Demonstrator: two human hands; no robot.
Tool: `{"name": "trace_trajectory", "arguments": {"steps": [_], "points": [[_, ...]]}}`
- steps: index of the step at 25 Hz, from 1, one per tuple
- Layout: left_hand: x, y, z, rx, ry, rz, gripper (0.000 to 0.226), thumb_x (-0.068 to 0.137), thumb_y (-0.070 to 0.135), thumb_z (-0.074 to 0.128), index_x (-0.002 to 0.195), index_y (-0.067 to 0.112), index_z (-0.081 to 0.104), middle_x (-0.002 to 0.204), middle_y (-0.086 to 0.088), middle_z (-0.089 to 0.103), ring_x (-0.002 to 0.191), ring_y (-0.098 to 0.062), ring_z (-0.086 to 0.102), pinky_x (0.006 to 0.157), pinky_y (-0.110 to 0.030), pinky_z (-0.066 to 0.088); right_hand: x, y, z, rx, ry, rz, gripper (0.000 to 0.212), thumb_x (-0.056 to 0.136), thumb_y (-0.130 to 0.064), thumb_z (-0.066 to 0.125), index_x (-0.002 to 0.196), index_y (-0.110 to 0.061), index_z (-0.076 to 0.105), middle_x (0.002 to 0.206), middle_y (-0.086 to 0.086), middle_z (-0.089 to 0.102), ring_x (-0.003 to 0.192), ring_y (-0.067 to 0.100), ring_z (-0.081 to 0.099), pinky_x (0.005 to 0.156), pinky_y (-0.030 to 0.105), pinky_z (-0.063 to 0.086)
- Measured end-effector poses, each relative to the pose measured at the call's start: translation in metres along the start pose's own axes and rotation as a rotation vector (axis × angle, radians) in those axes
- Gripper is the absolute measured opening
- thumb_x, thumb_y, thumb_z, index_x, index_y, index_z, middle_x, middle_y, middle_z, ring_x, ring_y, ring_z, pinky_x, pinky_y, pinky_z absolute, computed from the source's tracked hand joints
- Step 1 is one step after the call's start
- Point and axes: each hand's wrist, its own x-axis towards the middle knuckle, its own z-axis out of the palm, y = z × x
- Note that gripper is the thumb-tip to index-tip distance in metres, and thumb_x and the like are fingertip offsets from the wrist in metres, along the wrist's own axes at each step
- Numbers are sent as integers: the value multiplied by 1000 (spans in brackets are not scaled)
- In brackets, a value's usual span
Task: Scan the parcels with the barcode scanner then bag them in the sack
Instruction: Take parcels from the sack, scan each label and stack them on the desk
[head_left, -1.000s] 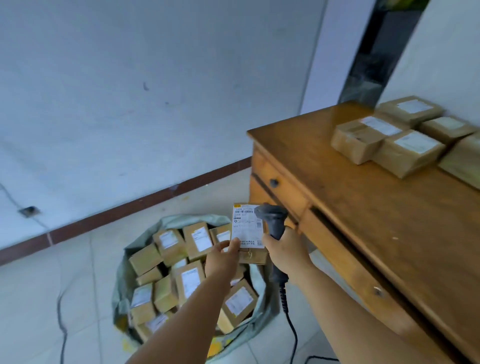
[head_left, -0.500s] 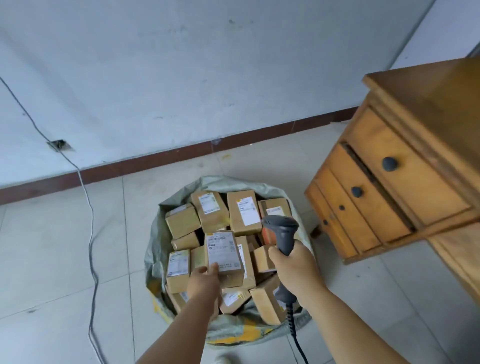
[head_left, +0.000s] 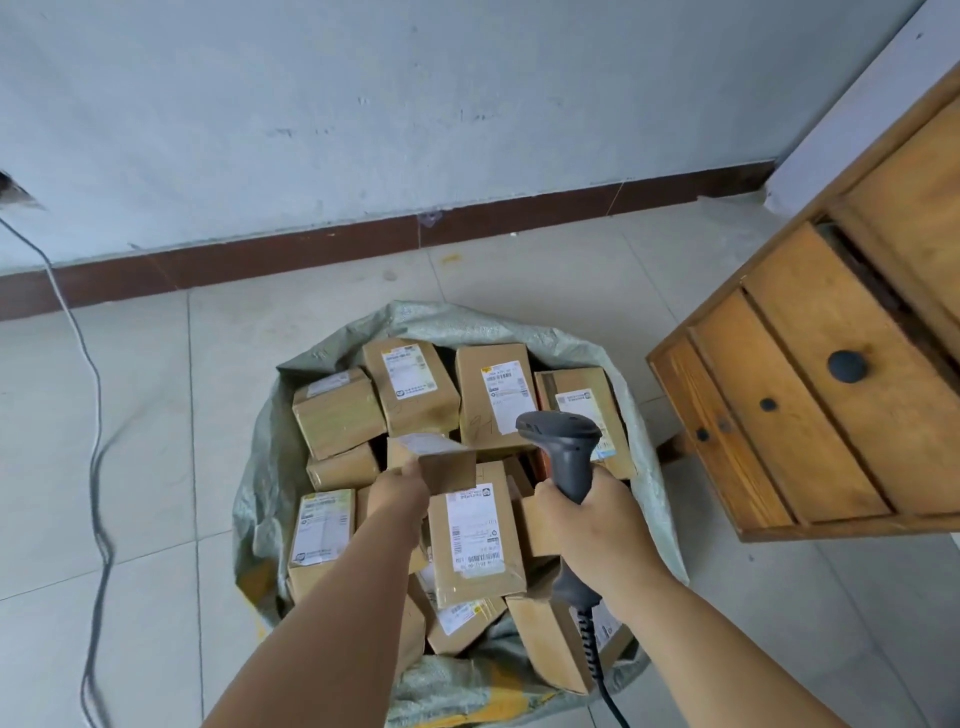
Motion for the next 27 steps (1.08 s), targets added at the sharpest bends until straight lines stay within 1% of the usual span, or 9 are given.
{"name": "trace_trajectory", "arguments": {"steps": [3, 7, 9, 13, 18, 21, 24, 26, 27], "points": [[-19, 7, 9, 65, -33, 92, 39, 100, 28, 38, 129, 9, 56, 116, -18, 62, 88, -31, 59, 70, -32, 44, 3, -2, -7, -1, 21, 24, 15, 91, -23, 57, 87, -9, 52, 63, 3, 50, 56, 13, 49, 52, 23, 39], [-78, 19, 9, 17, -47, 130, 39, 101, 34, 40, 133, 16, 54, 96, -6, 60, 70, -17, 51, 56, -24, 37, -18, -22, -41, 36, 41, 8, 16, 90, -23, 58, 83, -11, 51, 61, 2, 50, 53, 14, 49, 51, 23, 39], [-121, 33, 11, 12, -100, 156, 37, 100, 38, 43, 128, 17, 56, 84, -1, 58, 71, -17, 51, 60, -27, 40, -37, -35, -71, 99, 81, -12, 20, 90, -21, 58, 75, -14, 46, 56, -1, 46, 48, 11, 46, 50, 23, 36], [-220, 63, 31, -31, -241, 249, 22, 99, 36, 46, 99, 18, 59, 85, -1, 59, 88, -23, 59, 82, -37, 47, -81, -53, -142, 159, 188, -56, 36, 88, -14, 57, 61, -15, 32, 42, -7, 31, 35, 7, 31, 43, 21, 28], [-366, 82, 89, 14, -403, 440, 24, 99, 34, 47, 81, 21, 56, 91, -5, 64, 83, -21, 61, 87, -40, 50, -156, -44, -263, 288, 301, -101, 30, 89, -14, 55, 67, -11, 36, 53, 3, 34, 49, 21, 33, 55, 30, 28], [-452, 74, 134, -4, -488, 523, 25, 99, 34, 47, 88, 16, 60, 89, -5, 64, 78, -20, 60, 78, -36, 48, -204, -19, -344, 337, 387, -116, 24, 89, -16, 56, 71, -7, 42, 59, 10, 42, 57, 23, 45, 58, 32, 35], [-539, 59, 185, 5, -588, 564, 29, 99, 37, 46, 110, 12, 56, 93, -3, 64, 84, -20, 62, 82, -36, 48, -252, 10, -426, 381, 469, -112, 23, 88, -15, 57, 73, -8, 41, 74, 25, 54, 64, 31, 52, 61, 35, 38], [-589, 50, 218, 9, -645, 586, 33, 99, 37, 46, 114, 8, 55, 92, -2, 63, 88, -21, 61, 84, -35, 47, -278, 29, -472, 424, 514, -107, 19, 88, -14, 56, 76, -9, 42, 92, 40, 58, 69, 40, 54, 64, 40, 44], [-613, 46, 234, 11, -666, 595, 34, 99, 38, 46, 112, 7, 56, 90, -1, 62, 88, -21, 60, 84, -35, 47, -290, 38, -494, 445, 536, -105, 18, 89, -15, 56, 78, -10, 43, 101, 39, 60, 72, 40, 56, 67, 43, 47]]}}
